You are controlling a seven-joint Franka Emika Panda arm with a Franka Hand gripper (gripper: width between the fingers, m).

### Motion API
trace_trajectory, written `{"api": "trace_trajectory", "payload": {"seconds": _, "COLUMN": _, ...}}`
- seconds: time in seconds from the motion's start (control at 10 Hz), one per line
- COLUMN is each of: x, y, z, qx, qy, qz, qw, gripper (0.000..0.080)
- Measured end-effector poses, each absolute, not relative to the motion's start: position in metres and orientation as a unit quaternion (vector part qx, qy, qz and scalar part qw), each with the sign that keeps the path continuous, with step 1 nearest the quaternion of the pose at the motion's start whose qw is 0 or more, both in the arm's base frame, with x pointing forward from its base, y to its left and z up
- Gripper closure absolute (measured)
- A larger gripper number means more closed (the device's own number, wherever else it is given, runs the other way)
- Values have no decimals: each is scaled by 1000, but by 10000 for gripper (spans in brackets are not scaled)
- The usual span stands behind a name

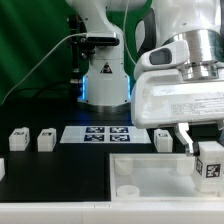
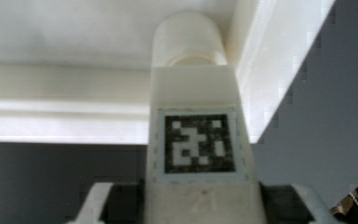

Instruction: Assemble one leg

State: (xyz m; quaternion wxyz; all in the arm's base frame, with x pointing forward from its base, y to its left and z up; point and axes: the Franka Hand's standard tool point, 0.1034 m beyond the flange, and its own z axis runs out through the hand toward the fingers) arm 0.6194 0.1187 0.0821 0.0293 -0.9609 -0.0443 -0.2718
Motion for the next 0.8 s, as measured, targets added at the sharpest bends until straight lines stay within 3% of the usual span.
{"api": "trace_trajectory", "payload": {"seconds": 0.6, "x": 621, "y": 118, "z": 81, "qx": -953, "qy": -31, "qz": -302, "qw": 28, "gripper": 500}}
{"api": "trace_trajectory", "payload": {"seconds": 0.7, "x": 621, "y": 117, "z": 81, "qx": -953, "qy": -32, "qz": -301, "qw": 27, "gripper": 295}}
{"api": "trace_trajectory", "payload": {"seconds": 0.8, "x": 621, "y": 117, "z": 81, "qx": -952, "qy": -34, "qz": -301, "qw": 27, "gripper": 295}}
